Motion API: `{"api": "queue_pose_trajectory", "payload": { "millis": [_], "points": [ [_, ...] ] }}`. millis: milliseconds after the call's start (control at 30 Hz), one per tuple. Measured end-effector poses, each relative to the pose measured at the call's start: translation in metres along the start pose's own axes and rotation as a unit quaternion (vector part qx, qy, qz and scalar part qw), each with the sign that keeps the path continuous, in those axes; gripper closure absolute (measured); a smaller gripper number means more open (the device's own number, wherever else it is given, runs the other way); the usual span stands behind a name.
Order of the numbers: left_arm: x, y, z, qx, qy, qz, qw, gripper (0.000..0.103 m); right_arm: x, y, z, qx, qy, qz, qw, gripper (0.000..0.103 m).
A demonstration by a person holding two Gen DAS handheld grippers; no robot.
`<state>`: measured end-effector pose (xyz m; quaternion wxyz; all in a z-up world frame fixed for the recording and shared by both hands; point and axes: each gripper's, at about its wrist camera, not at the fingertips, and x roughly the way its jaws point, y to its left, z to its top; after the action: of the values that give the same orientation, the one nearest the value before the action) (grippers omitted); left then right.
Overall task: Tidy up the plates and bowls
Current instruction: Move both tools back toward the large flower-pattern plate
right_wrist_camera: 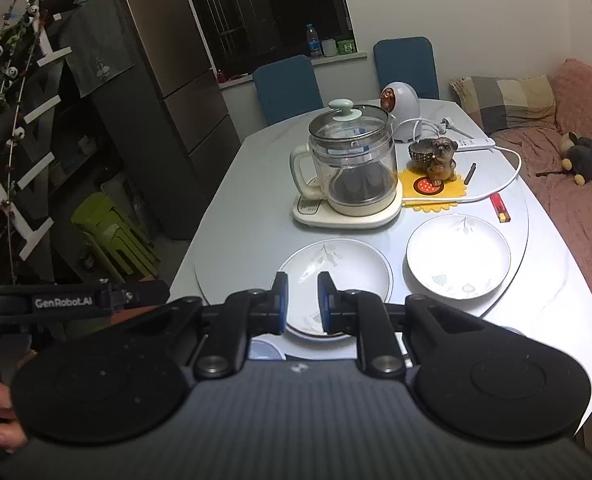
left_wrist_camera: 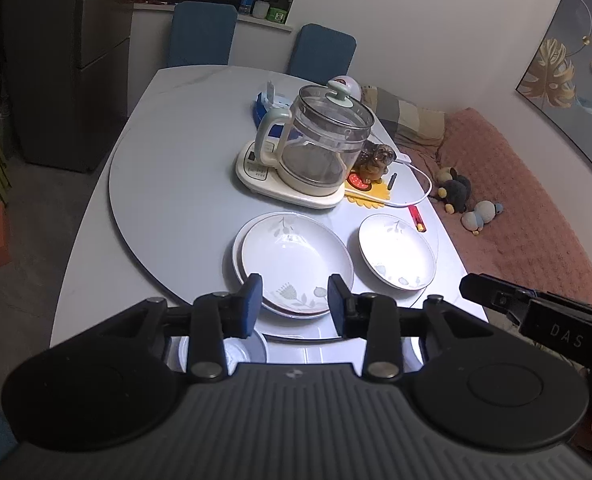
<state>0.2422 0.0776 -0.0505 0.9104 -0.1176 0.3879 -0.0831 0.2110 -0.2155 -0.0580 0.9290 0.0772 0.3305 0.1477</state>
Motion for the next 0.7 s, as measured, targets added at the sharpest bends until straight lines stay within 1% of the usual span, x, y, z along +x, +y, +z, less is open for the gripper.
{"api": "queue_pose_trajectory", "payload": {
  "millis": [133,200,233,267,300,333,367,400,433,467,533,700],
  "points": [
    [-0.008,-0.005,-0.017,0.002,0.000,0.008,1.0000,0.045,-0.009,0.006,-0.013,-0.020,0.007,-0.011,1.000,0.083],
    [-0.010,-0.007,-0.025,0.002,0.002,0.015,0.9999,0.035,-0.012,0.006,-0.020,-0.019,0.011,-0.015,1.000,0.083],
    [-0.011,-0.008,-0.030,0.003,0.002,0.016,0.9999,0.033,-0.013,0.005,-0.022,-0.019,0.013,-0.017,1.000,0.082],
    [-0.013,-0.008,-0.034,0.003,0.002,0.018,0.9998,0.029,-0.015,0.004,-0.025,-0.021,0.015,-0.019,0.999,0.082],
    [-0.014,-0.009,-0.039,0.003,0.002,0.022,0.9998,0.022,-0.015,0.004,-0.028,-0.029,0.015,-0.025,0.999,0.082],
    [-0.015,-0.009,-0.043,0.002,0.003,0.029,0.9996,0.019,-0.015,0.004,-0.030,-0.036,0.017,-0.031,0.999,0.075],
    [-0.016,-0.009,-0.047,0.002,0.003,0.034,0.9994,0.017,-0.015,0.003,-0.032,-0.041,0.018,-0.034,0.998,0.058],
    [-0.018,-0.010,-0.050,0.001,0.003,0.035,0.9994,0.016,-0.017,0.003,-0.034,-0.040,0.020,-0.035,0.998,0.048],
    [-0.020,-0.010,-0.053,0.000,0.004,0.033,0.9994,0.016,-0.017,0.001,-0.035,-0.037,0.022,-0.036,0.998,0.031],
    [-0.022,-0.012,-0.056,0.001,0.002,0.030,0.9995,0.015,-0.019,0.000,-0.037,-0.030,0.023,-0.036,0.999,0.022],
    [-0.028,-0.014,-0.060,0.006,-0.005,0.036,0.9993,0.014,-0.023,-0.002,-0.038,-0.020,0.023,-0.033,0.999,0.020],
    [-0.045,-0.017,-0.066,0.013,-0.024,0.043,0.9987,0.013,-0.032,0.001,-0.042,-0.021,0.018,-0.042,0.999,0.020]
  ]
}}
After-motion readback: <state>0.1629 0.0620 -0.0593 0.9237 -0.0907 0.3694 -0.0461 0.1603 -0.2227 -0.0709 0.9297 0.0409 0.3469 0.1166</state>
